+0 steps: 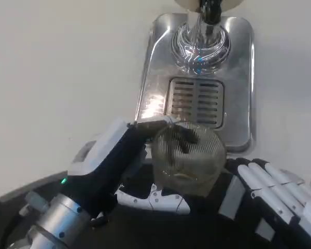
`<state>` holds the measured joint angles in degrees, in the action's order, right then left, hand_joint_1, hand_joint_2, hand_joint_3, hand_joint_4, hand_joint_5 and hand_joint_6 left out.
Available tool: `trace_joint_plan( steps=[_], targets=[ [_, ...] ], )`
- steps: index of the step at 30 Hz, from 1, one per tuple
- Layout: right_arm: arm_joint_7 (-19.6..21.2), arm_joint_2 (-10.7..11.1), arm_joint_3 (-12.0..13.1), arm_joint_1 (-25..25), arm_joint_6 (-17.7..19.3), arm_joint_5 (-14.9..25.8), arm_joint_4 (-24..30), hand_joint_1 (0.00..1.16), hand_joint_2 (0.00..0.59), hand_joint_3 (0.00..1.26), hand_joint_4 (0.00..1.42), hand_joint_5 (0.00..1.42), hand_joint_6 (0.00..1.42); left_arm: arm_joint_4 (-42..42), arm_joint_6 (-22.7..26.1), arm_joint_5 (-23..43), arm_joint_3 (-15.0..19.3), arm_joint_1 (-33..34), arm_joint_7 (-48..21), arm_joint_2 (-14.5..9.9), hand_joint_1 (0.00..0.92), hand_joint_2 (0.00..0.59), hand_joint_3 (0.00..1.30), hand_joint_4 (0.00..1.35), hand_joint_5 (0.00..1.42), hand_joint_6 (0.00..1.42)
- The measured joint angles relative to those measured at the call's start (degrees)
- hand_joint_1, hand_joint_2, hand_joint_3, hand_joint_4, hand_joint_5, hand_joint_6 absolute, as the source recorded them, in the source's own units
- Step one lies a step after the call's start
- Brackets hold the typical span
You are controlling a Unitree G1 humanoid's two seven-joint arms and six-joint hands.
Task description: Grasp the cup under the faucet to collect the drink, then remove the cup.
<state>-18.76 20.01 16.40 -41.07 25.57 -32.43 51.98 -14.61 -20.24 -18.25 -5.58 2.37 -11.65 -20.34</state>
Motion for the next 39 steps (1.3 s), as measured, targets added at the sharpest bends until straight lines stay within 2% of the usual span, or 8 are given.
trace_joint_plan(
  steps=[5,8,15,17,23,30,39],
  targets=[
    [0.0,-0.5,-0.6,-0.1,-0.7,-0.4,0.2,0.54,0.336,0.01,0.0,0.0,0.08,0.0,0.4,-0.5,0.1,0.0,0.2,0.9,0.718,0.11,1.02,1.24,1.35,1.42],
    [-0.1,-0.5,-0.8,-0.1,-0.6,-0.9,0.3,0.54,0.334,0.01,0.0,0.0,0.08,0.3,1.9,-1.5,0.6,0.9,2.3,2.8,0.72,0.108,1.02,1.24,1.35,1.42],
    [-0.1,-1.1,-0.8,-0.6,-0.9,-1.1,0.4,0.54,0.328,0.02,0.0,0.0,0.09,7.0,3.3,-3.5,2.1,7.8,7.6,5.2,0.725,0.106,1.02,1.25,1.35,1.42],
    [-0.1,-1.4,-0.8,-0.7,-1.0,-1.3,0.6,0.54,0.328,0.02,0.0,0.0,0.09,11.7,3.3,-4.5,2.1,11.4,9.5,5.8,0.725,0.106,1.03,1.25,1.35,1.42],
    [-0.1,-2.1,-0.8,-0.8,-1.1,-2.1,0.6,0.57,0.324,0.03,0.0,0.0,0.1,18.9,2.8,-4.8,1.9,16.2,12.6,6.8,0.726,0.106,1.03,1.25,1.35,1.42],
    [-0.1,-3.4,-0.7,-1.2,-1.5,-2.3,0.7,0.57,0.324,0.03,0.0,0.01,0.1,31.2,-0.3,-4.9,1.0,23.0,16.6,7.1,0.727,0.106,1.04,1.25,1.35,1.42],
    [-0.2,-3.9,-1.1,-1.4,-2.2,-3.5,2.2,0.58,0.324,0.04,0.0,0.02,0.11,44.7,-3.6,-5.0,-1.1,31.6,20.8,9.5,0.727,0.107,1.04,1.25,1.36,1.42]
  ],
)
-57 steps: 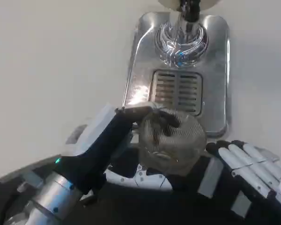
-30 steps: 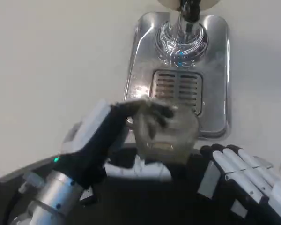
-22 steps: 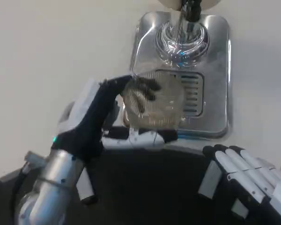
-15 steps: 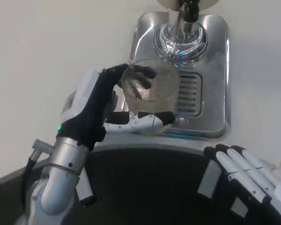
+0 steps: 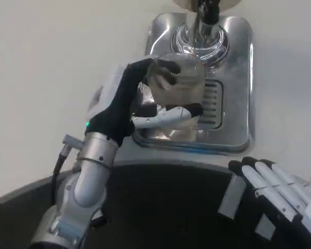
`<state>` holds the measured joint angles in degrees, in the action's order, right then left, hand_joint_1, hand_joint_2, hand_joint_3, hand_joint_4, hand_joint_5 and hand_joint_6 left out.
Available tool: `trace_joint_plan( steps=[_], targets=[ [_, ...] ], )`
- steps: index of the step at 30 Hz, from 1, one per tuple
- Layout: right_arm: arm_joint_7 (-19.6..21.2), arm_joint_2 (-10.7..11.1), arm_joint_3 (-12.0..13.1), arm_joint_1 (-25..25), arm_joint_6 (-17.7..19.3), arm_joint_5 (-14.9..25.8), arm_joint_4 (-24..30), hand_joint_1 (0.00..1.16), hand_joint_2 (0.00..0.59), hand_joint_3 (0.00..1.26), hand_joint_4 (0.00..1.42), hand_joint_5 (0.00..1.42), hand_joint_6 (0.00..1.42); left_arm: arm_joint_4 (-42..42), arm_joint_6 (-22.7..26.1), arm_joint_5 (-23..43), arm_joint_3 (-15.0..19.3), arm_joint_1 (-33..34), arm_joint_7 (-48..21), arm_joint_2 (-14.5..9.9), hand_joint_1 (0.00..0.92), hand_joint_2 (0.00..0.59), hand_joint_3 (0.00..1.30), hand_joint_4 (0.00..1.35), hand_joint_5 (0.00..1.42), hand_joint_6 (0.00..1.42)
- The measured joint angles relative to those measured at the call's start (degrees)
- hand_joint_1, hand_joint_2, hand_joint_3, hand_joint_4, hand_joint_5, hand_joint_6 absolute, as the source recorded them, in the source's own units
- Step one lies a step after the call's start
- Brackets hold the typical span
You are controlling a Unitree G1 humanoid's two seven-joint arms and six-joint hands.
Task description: Grasp the cup under the faucet to collect the drink, then remove the cup.
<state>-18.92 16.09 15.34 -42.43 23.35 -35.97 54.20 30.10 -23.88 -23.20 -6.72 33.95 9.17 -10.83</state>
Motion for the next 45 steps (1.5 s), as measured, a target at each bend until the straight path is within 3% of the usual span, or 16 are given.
trace_joint_plan(
  steps=[12,20,28,29,35,37,39,43,45],
  targets=[
    [-0.2,-0.1,0.0,-0.5,-1.7,0.0,0.9,0.58,0.33,0.04,0.0,0.03,0.12,15.0,-6.7,-1.3,-2.7,9.3,3.9,0.3,0.727,0.107,1.05,1.25,1.36,1.42],
    [-0.4,-0.3,-0.1,-0.1,-3.5,0.2,1.8,0.58,0.329,0.04,0.0,0.04,0.14,20.9,-8.3,-1.2,-2.9,12.4,6.2,0.7,0.726,0.108,1.05,1.24,1.35,1.42],
    [-0.6,-0.2,-0.3,1.4,-5.5,0.2,1.8,0.58,0.327,0.04,0.0,0.04,0.14,23.9,-8.7,-1.9,-3.7,14.2,9.2,1.1,0.659,0.131,0.86,1.03,1.23,1.42],
    [-0.7,-0.2,-0.4,1.5,-5.6,0.2,1.8,0.58,0.328,0.04,0.0,0.04,0.14,24.1,-8.7,-2.0,-3.9,14.2,9.7,1.2,0.633,0.121,0.79,0.96,1.17,1.4],
    [-0.8,-0.2,-1.0,1.4,-5.8,0.1,1.8,0.59,0.332,0.04,0.0,0.04,0.15,24.5,-8.8,-2.4,-5.1,14.4,10.8,1.2,0.535,0.094,0.32,0.35,0.76,0.91],
    [-0.8,-0.2,-1.1,1.4,-5.8,0.0,1.8,0.59,0.332,0.04,0.0,0.04,0.15,24.1,-8.8,-3.6,-5.7,14.3,11.6,0.8,0.515,0.092,0.25,0.25,0.66,0.78],
    [-0.8,-0.2,-1.2,1.4,-5.8,-0.2,1.8,0.59,0.33,0.04,0.0,0.04,0.15,23.4,-8.8,-4.2,-5.8,14.3,11.8,0.6,0.507,0.085,0.21,0.2,0.61,0.71],
    [-0.8,-0.2,-1.7,1.6,-5.9,-0.7,1.8,0.58,0.327,0.04,0.0,0.04,0.16,22.7,-8.8,-4.4,-5.9,13.9,12.0,0.5,0.5,0.08,0.16,0.13,0.45,0.39],
    [-0.8,-0.2,-2.2,2.0,-6.0,-0.8,1.8,0.58,0.326,0.04,0.0,0.04,0.16,21.9,-8.7,-4.6,-5.9,13.6,12.1,0.5,0.484,0.076,0.12,0.06,0.38,0.31]
  ],
)
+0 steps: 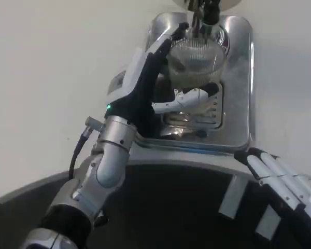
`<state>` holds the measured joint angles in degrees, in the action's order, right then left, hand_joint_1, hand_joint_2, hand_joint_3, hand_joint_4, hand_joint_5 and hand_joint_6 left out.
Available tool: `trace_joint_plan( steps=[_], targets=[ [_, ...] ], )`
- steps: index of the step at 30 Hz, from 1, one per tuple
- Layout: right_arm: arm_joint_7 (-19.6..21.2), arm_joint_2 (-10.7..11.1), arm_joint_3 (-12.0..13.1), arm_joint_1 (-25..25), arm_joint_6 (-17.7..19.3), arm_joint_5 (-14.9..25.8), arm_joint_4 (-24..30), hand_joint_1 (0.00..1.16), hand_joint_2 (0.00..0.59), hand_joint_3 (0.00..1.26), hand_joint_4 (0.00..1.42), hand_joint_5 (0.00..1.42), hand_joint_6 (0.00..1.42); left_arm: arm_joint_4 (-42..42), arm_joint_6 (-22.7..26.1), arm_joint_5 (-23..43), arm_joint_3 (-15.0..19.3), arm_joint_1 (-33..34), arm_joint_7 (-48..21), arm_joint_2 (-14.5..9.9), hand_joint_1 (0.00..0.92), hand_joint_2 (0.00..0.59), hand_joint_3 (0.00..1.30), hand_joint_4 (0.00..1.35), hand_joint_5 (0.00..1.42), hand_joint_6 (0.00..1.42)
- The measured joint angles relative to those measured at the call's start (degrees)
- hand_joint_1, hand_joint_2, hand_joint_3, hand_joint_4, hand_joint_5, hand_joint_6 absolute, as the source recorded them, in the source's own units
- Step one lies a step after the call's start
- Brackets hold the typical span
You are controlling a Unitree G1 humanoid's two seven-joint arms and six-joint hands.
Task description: Grasp the cup under the faucet to collect the drink, then remove the cup.
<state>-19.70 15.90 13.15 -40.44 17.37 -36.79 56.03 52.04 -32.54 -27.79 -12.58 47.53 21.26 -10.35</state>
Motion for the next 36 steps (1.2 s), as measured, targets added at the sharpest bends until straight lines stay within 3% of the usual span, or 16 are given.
trace_joint_plan(
  steps=[5,11,16,19,22,26,31,34,35,36],
  targets=[
    [0.0,0.0,-0.5,1.1,-0.7,-0.3,0.0,0.58,0.326,0.04,0.0,0.05,0.16,-2.5,0.5,0.2,0.3,-0.5,0.1,-0.2,0.368,0.046,0.01,0.0,0.26,0.19],
    [0.0,0.1,-1.2,2.5,-1.4,-0.7,-0.3,0.57,0.328,0.04,0.0,0.04,0.16,-9.3,2.1,0.5,0.6,-4.4,-1.2,-1.1,0.239,0.012,0.0,0.0,0.18,0.12],
    [0.0,0.1,-2.1,3.1,-2.1,-1.6,-0.3,0.56,0.327,0.04,0.0,0.04,0.16,-16.9,4.5,2.7,1.6,-8.4,-4.2,-1.0,0.005,0.015,0.0,0.0,0.15,0.08],
    [0.0,0.1,-2.5,3.2,-2.3,-1.7,-0.3,0.56,0.328,0.04,0.0,0.04,0.16,-22.4,6.3,6.5,4.0,-11.4,-5.9,-0.4,0.0,0.025,0.0,0.0,0.15,0.08],
    [0.0,0.1,-2.5,3.2,-2.9,-1.8,-0.4,0.57,0.325,0.04,0.0,0.03,0.16,-31.5,10.2,11.4,7.6,-16.2,-7.5,0.4,0.0,0.071,0.0,0.0,0.13,0.06],
    [0.0,0.5,-2.5,3.9,-3.0,-1.7,-1.4,0.57,0.325,0.05,0.0,0.03,0.15,-38.3,15.1,15.8,9.6,-18.8,-10.8,1.0,0.0,0.086,0.0,0.0,0.14,0.07],
    [-0.3,1.6,-2.0,5.3,-3.6,-0.9,-2.0,0.57,0.325,0.05,0.0,0.03,0.15,-52.0,26.2,24.1,12.4,-21.1,-17.0,1.8,0.0,0.106,0.0,0.0,0.01,0.0],
    [-0.3,2.4,-1.7,5.5,-3.6,-0.4,-2.4,0.58,0.325,0.05,0.0,0.03,0.15,-57.7,32.3,29.0,13.7,-21.2,-19.2,2.5,0.0,0.134,0.0,0.0,0.0,0.0],
    [-0.3,2.5,-1.4,5.6,-3.6,0.0,-2.6,0.58,0.326,0.05,0.0,0.03,0.15,-60.8,36.6,33.0,14.6,-21.1,-20.8,3.1,0.0,0.137,0.0,0.0,0.0,0.0],
    [-0.3,2.6,-1.3,5.6,-3.6,0.1,-2.7,0.58,0.327,0.05,0.0,0.03,0.14,-61.4,37.2,34.1,14.7,-21.1,-21.2,3.4,0.0,0.138,0.0,0.0,0.0,0.0]
  ],
)
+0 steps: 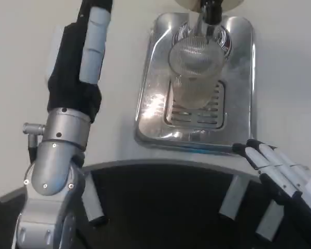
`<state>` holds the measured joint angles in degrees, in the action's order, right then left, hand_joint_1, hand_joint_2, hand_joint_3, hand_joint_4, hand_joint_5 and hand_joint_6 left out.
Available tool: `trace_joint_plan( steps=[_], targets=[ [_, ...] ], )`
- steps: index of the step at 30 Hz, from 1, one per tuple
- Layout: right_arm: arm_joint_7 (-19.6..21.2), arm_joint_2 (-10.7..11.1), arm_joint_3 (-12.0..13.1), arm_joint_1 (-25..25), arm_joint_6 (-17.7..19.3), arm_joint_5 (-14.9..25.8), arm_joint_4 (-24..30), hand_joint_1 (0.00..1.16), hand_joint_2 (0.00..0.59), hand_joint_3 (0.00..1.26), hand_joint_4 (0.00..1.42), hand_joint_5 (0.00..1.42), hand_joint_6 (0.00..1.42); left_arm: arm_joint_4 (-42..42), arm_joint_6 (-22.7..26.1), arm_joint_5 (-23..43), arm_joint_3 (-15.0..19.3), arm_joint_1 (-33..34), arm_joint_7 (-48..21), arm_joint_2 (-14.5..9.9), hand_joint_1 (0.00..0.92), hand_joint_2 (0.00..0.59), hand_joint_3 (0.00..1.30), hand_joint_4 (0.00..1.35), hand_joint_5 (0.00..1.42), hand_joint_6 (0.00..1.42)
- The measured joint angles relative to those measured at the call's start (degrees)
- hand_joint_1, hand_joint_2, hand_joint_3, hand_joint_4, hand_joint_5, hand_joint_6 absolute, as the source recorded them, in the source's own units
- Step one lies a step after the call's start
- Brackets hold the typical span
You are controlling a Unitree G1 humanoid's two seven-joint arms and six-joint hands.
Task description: Grasp the cup under the faucet to collect the drink, then remove the cup.
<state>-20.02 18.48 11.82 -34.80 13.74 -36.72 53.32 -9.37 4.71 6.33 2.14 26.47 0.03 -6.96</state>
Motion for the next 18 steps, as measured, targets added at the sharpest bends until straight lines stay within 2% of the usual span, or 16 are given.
trace_joint_plan(
  steps=[3,8,18],
  targets=[
    [0.0,0.4,0.1,0.6,0.0,0.3,-1.2,0.58,0.328,0.05,0.0,0.03,0.14,-3.9,6.2,8.8,1.2,0.3,-3.3,1.7,0.0,0.165,0.0,0.0,0.0,0.0],
    [0.0,0.5,0.0,1.1,-0.1,0.8,-1.6,0.58,0.33,0.06,0.0,0.03,0.14,-8.2,11.8,16.0,1.8,1.2,-5.0,2.7,0.0,0.203,0.0,0.0,0.0,0.0],
    [0.0,0.3,-1.9,1.3,-0.4,0.4,-1.7,0.59,0.331,0.07,0.0,0.03,0.13,-13.4,16.5,20.8,3.9,5.2,-4.9,1.8,0.0,0.208,0.0,0.0,0.0,0.0]
  ],
)
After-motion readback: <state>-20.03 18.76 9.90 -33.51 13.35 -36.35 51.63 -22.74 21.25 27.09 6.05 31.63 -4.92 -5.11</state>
